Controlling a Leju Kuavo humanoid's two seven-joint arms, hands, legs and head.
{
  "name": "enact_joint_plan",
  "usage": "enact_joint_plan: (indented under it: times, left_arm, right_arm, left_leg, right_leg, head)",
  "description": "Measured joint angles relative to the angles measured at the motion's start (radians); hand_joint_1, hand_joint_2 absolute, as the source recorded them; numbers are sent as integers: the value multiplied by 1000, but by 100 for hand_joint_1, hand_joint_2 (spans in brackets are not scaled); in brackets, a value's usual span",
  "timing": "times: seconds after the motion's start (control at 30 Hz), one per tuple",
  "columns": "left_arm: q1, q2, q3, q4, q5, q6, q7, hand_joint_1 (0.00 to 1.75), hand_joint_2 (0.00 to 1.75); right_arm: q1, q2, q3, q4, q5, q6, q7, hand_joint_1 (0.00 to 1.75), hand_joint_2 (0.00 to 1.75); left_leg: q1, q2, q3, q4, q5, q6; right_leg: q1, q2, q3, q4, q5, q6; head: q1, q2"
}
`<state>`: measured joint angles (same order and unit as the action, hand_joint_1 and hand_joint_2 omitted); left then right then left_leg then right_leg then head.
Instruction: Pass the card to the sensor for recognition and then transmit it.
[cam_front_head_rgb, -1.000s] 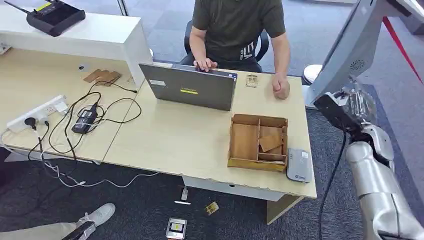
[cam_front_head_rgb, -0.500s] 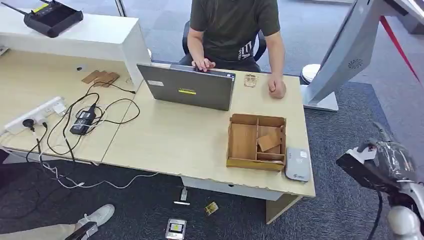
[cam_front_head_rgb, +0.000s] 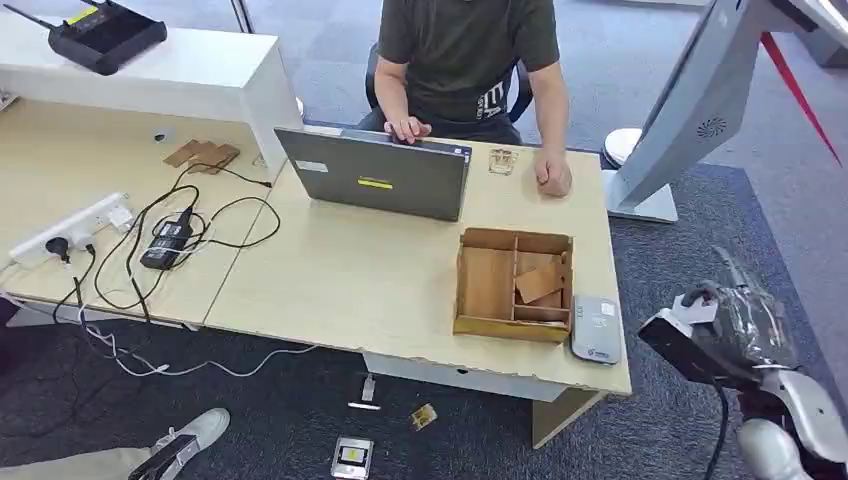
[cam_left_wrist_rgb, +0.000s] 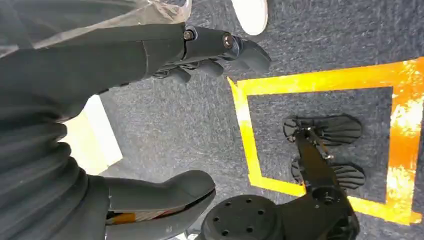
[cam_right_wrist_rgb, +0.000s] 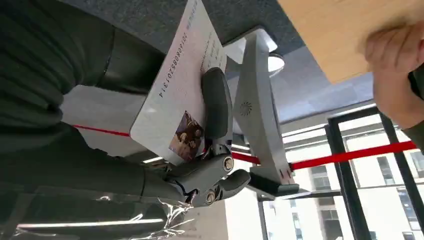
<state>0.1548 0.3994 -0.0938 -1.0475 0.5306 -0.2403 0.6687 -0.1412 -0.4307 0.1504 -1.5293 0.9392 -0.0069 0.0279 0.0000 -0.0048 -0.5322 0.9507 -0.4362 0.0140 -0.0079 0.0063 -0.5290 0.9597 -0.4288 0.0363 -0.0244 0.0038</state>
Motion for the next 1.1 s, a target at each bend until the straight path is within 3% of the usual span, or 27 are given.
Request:
enact_joint_plan:
  times: [0.23,0.57,0.87,1.1]
  left_arm:
    - [-12,-32,74,16,-96,-87,0,0,175]
    - [-44,-56,168,83,-207,-183,-19,0,175]
    - [-58,-84,261,121,-325,-252,-11,0,175]
    - [-67,-124,357,130,-436,-299,-4,0,175]
  right_arm:
    - [-94,89,109,199,24,-85,-15,175,175]
    - [-186,177,157,470,72,-112,-30,175,175]
    - [-208,201,161,557,118,-87,6,175,175]
    - [-196,208,140,524,146,-83,20,175,175]
  left_leg:
    - [1,-1,0,0,0,-1]
    - [1,-1,-1,0,0,-1]
    - [1,-1,1,0,0,-1]
    - [0,-1,2,0,1,-1]
  right_leg:
    - [1,0,0,0,0,0]
    - [1,-1,0,1,-1,-1]
    - [1,-1,0,0,-1,-1]
    - [0,-1,2,0,0,-1]
  head:
    - [0,0]
    - [0,0]
    - [0,0]
    - [0,0]
